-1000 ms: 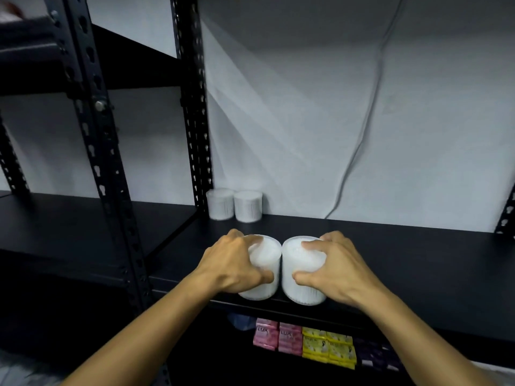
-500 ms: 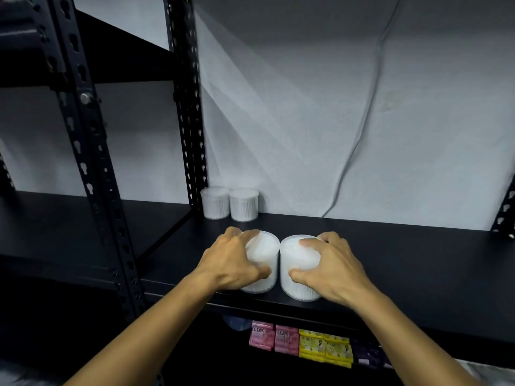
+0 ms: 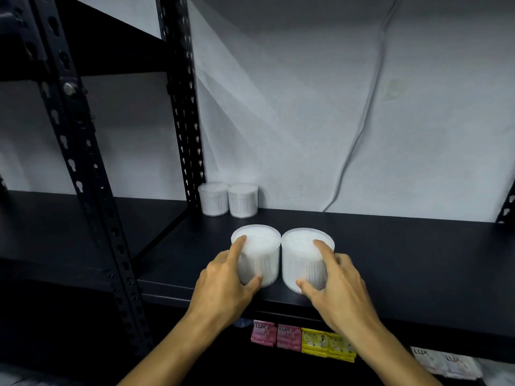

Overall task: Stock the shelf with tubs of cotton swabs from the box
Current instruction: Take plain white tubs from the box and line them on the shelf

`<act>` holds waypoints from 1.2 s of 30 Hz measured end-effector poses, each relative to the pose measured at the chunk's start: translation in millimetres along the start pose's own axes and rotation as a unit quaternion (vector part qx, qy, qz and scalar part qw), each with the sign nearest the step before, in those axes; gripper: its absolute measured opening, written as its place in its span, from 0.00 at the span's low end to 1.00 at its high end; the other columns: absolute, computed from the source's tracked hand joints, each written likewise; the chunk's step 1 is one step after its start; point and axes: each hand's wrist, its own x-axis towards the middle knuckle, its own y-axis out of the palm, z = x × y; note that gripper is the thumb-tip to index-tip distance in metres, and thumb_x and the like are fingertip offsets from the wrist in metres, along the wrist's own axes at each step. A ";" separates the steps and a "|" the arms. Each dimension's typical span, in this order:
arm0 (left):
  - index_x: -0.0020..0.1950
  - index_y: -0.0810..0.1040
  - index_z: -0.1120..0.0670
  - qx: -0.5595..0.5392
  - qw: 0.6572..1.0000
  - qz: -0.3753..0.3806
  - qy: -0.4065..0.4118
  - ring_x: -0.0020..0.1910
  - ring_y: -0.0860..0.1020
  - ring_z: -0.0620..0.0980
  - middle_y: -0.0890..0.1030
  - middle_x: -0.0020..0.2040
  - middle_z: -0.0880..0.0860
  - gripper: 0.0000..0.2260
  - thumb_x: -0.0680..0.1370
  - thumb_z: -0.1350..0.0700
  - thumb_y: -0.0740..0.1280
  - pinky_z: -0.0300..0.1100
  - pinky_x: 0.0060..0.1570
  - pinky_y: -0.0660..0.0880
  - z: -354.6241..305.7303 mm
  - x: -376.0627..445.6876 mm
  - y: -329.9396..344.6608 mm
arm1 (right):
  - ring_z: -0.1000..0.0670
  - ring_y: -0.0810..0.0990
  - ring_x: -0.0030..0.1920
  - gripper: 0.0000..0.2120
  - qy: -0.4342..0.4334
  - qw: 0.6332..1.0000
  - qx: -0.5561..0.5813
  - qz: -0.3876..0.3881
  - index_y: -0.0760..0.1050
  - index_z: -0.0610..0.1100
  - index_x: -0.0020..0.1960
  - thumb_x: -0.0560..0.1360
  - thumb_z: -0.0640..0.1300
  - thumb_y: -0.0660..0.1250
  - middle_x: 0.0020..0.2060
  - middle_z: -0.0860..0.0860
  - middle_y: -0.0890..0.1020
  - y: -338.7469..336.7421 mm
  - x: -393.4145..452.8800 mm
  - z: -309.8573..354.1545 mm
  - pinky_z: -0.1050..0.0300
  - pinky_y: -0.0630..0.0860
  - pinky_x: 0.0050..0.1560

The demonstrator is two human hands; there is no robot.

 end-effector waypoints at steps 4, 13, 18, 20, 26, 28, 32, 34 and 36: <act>0.76 0.55 0.44 0.000 1.000 0.011 0.004 0.59 0.75 0.54 0.74 0.64 0.51 0.34 0.75 0.43 0.69 0.45 0.57 0.73 -3.6 23.7 8.1 | 0.46 0.72 0.59 0.34 0.007 1.000 0.005 0.009 0.54 0.56 0.73 0.73 0.53 0.69 0.62 0.48 0.67 6.0 25.5 -3.2 0.54 0.73 0.55; 0.76 0.58 0.47 -0.037 0.999 0.025 0.017 0.59 0.75 0.55 0.74 0.61 0.55 0.34 0.75 0.46 0.70 0.47 0.56 0.74 0.2 107.7 47.3 | 0.42 0.71 0.61 0.35 0.019 1.000 0.006 0.003 0.52 0.51 0.74 0.75 0.49 0.68 0.63 0.42 0.65 26.2 107.8 -20.0 0.51 0.73 0.58; 0.76 0.58 0.45 -0.049 0.999 0.017 0.010 0.57 0.76 0.55 0.75 0.58 0.55 0.33 0.75 0.46 0.71 0.48 0.56 0.76 4.2 147.4 67.7 | 0.41 0.70 0.63 0.36 0.018 1.000 0.013 -0.014 0.52 0.50 0.75 0.75 0.48 0.68 0.64 0.40 0.66 41.7 149.8 -29.4 0.50 0.70 0.61; 0.76 0.58 0.45 -0.052 0.999 0.016 0.005 0.57 0.76 0.55 0.75 0.58 0.55 0.33 0.75 0.46 0.71 0.48 0.57 0.76 5.4 160.7 74.1 | 0.41 0.70 0.63 0.36 0.020 0.999 0.021 -0.021 0.52 0.50 0.75 0.75 0.48 0.69 0.65 0.40 0.66 48.2 163.3 -33.0 0.50 0.70 0.61; 0.76 0.58 0.45 -0.039 0.999 0.005 0.003 0.57 0.76 0.57 0.75 0.58 0.57 0.32 0.76 0.46 0.70 0.47 0.52 0.74 6.1 187.8 88.7 | 0.40 0.69 0.65 0.37 0.015 0.999 0.027 -0.039 0.52 0.50 0.75 0.74 0.48 0.70 0.66 0.40 0.65 61.1 195.8 -42.8 0.45 0.71 0.63; 0.75 0.58 0.45 -0.027 1.000 0.005 0.005 0.56 0.76 0.57 0.75 0.58 0.58 0.31 0.76 0.46 0.69 0.48 0.51 0.75 4.7 194.3 92.3 | 0.40 0.69 0.65 0.37 0.011 0.998 0.028 -0.046 0.53 0.50 0.75 0.74 0.47 0.70 0.67 0.40 0.66 63.1 203.1 -45.5 0.45 0.72 0.63; 0.75 0.58 0.47 -0.005 1.000 0.003 0.008 0.55 0.77 0.59 0.75 0.57 0.59 0.30 0.77 0.46 0.68 0.49 0.51 0.76 -0.2 203.9 97.7 | 0.40 0.68 0.66 0.36 0.003 0.998 0.037 -0.051 0.55 0.48 0.75 0.73 0.46 0.70 0.67 0.41 0.67 62.7 214.8 -49.6 0.45 0.70 0.65; 0.75 0.58 0.48 -0.005 1.000 0.001 0.007 0.55 0.77 0.60 0.75 0.58 0.59 0.30 0.77 0.46 0.68 0.50 0.51 0.76 -2.6 207.2 99.8 | 0.41 0.68 0.67 0.36 0.005 0.998 0.035 -0.048 0.55 0.49 0.75 0.73 0.46 0.70 0.68 0.41 0.66 61.1 219.1 -50.7 0.47 0.70 0.65; 0.75 0.57 0.48 -0.003 1.000 0.001 0.007 0.56 0.77 0.60 0.75 0.58 0.60 0.30 0.78 0.47 0.68 0.50 0.51 0.75 -4.4 209.9 101.3 | 0.41 0.67 0.67 0.36 0.007 0.999 0.032 -0.041 0.54 0.49 0.75 0.74 0.46 0.70 0.68 0.41 0.65 60.0 223.0 -51.1 0.47 0.69 0.66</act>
